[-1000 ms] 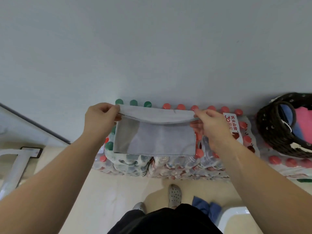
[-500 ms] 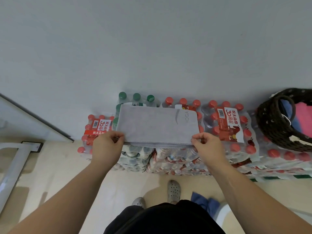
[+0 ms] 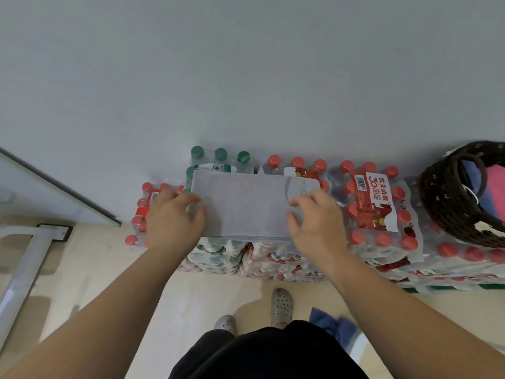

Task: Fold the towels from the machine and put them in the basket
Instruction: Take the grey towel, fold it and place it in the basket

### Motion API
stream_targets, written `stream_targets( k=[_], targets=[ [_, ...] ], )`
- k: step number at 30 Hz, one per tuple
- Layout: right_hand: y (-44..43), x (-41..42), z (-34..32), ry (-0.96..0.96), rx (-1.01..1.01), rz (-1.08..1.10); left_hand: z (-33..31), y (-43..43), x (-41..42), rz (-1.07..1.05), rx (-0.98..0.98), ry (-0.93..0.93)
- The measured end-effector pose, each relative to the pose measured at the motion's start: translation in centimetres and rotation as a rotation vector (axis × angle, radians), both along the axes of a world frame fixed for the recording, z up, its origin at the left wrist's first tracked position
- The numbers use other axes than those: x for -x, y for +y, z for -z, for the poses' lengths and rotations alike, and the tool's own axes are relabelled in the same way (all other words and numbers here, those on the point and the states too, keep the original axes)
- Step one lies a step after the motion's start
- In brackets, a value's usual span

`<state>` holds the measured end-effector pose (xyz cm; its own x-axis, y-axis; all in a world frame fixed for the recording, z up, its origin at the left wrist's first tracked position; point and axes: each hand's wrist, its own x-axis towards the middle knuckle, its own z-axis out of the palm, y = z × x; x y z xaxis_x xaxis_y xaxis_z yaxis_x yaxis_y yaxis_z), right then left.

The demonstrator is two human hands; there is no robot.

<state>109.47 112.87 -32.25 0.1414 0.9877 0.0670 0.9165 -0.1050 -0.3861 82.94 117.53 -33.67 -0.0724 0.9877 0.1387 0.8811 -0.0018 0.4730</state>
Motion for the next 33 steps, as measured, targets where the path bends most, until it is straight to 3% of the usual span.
stream_targets(
  k=[2,8,17,25,28,33],
  targets=[
    [2.6,2.5,-0.2,-0.061,0.094,-0.122,0.2,1.6,-1.9,0.154,-0.007,0.113],
    [5.6,4.7,3.9,-0.273,0.293,-0.279,3.0,3.7,-5.2,0.390,0.315,0.431],
    [3.9,-1.3,4.9,-0.299,0.342,-0.254,4.6,3.4,-4.1,0.408,0.306,0.479],
    [3.8,-3.4,4.6,-0.265,0.353,-0.257,4.1,3.6,-4.2,0.396,0.338,0.470],
    [4.0,-3.5,4.6,-0.265,0.366,-0.269,3.5,3.5,-4.3,0.355,0.323,0.371],
    [4.2,-2.6,3.2,-0.312,0.337,-0.348,2.1,2.7,-4.4,-0.066,0.144,0.104]
  ],
)
